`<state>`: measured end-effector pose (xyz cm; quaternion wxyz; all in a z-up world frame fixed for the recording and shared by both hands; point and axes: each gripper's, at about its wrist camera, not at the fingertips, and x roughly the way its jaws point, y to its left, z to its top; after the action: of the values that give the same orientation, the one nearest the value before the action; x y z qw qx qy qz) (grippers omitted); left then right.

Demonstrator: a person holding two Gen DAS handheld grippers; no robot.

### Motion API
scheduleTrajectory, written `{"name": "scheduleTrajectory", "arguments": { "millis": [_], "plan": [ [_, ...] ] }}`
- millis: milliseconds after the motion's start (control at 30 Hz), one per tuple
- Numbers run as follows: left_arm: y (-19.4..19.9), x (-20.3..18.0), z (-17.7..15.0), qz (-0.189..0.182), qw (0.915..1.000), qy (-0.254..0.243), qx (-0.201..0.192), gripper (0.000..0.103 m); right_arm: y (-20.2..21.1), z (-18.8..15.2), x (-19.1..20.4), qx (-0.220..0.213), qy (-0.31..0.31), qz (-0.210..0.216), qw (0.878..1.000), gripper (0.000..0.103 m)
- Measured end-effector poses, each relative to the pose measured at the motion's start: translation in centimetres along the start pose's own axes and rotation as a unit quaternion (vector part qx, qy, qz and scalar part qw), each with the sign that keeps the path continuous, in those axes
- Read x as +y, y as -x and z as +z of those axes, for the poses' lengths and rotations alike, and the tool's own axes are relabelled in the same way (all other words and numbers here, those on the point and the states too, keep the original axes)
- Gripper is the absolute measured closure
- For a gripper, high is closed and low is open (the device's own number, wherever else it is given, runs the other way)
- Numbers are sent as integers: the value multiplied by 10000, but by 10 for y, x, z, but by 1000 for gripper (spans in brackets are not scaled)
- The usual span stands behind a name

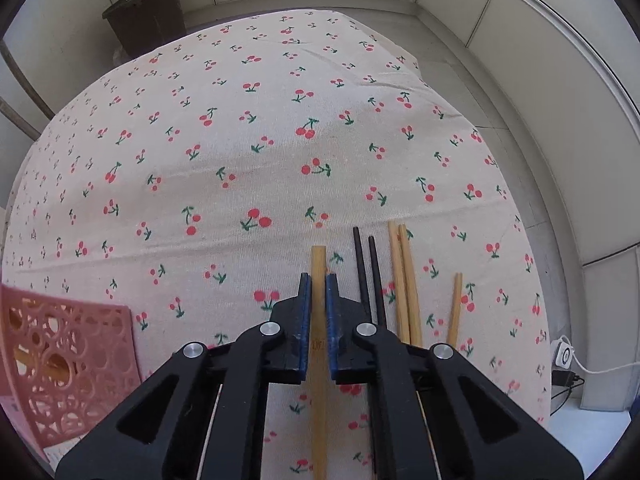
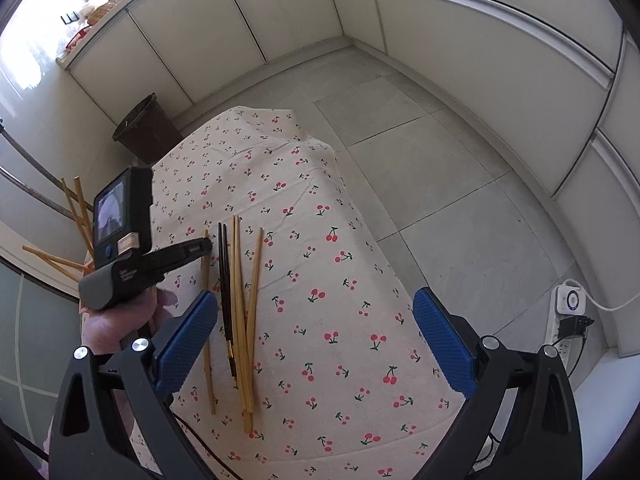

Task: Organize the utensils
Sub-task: 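Grasp a wooden chopstick with the left gripper and lift it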

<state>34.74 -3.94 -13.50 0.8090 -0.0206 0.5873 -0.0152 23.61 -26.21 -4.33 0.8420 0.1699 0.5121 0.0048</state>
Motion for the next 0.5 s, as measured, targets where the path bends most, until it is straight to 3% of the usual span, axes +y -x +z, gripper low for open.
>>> {"name": "scheduleTrajectory", "arguments": {
  "millis": [200, 333, 500],
  "plan": [
    [47, 11, -50, -165, 9993, -255, -236, 97, -36, 9, 16, 128, -136, 51, 9998, 8],
    [83, 24, -78, -244, 9980, -331, -471, 97, -60, 13, 35, 211, -62, -130, 9997, 10],
    [130, 45, -110, -389, 9951, -229, -878, 97, -95, 17, 51, 437, 5, -286, 9986, 27]
  ]
}}
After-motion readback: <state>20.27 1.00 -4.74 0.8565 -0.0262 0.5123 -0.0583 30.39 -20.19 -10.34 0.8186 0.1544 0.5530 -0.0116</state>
